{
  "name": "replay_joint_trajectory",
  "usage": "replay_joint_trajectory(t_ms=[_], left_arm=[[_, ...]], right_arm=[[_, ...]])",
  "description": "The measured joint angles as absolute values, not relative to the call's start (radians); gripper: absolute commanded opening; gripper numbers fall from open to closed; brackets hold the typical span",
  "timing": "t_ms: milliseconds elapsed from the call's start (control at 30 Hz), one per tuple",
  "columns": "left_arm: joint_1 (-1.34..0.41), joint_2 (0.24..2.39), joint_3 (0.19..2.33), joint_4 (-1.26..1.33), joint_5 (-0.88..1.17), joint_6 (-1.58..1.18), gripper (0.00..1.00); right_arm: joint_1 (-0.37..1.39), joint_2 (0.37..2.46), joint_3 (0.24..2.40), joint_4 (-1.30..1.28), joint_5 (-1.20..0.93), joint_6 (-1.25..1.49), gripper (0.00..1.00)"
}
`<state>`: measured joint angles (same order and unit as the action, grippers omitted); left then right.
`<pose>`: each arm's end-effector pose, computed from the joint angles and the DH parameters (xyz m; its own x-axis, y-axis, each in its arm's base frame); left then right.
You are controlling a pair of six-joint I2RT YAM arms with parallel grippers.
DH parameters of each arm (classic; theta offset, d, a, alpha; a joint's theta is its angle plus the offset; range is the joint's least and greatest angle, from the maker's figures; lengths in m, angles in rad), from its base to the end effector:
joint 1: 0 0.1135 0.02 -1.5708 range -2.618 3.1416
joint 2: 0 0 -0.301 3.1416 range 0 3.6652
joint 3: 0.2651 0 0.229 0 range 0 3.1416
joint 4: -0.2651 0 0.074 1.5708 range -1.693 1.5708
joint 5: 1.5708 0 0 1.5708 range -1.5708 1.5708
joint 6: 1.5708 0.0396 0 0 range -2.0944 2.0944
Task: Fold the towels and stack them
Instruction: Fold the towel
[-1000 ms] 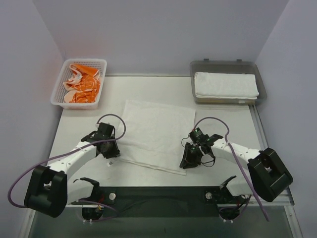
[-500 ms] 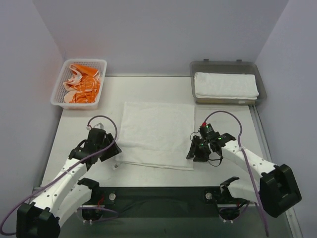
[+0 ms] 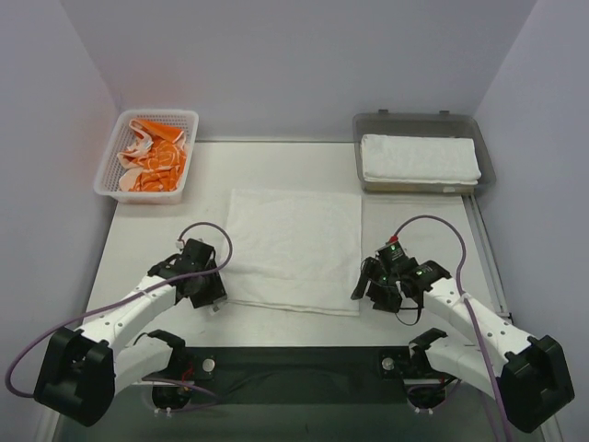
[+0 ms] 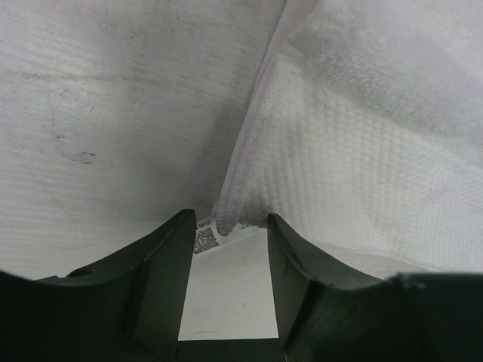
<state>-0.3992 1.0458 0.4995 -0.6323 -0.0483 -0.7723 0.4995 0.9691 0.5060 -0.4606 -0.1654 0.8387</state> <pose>0.1229 -0.0498 0.2055 -0.8689 -0.3899 -0.3049 -0.3282 0.9150 -0.2348 0.1218 0.0739 0.2264 -0.8843 0.3532 -0.3053 0.1469 0.8312 0.5362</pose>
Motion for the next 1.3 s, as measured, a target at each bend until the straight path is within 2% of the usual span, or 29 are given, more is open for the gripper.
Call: replay_joint_trajectory(t_ms=[267,367,1067,1300], left_arm=[[-0.417,1.074,0.497,-0.61,-0.043,-0.764,0.4],[-0.418,1.075,0.493,-0.601,-0.036,-0.754,0.35],[-0.418,1.014,0.449,-0.544,0.006,-0.721,0.26],[-0.418,1.004,0.449,-0.542,0.006,-0.721,0.26]], right_arm=[[0.593,1.066,0.505,-0.464,-0.099,0.933,0.62],[0.616,1.093,0.504,-0.464,-0.081,0.971,0.59],[0.663,1.149,0.504,-0.473,-0.002,1.266,0.59],[0.68,1.173,0.516,-0.477,0.004,1.336,0.54]])
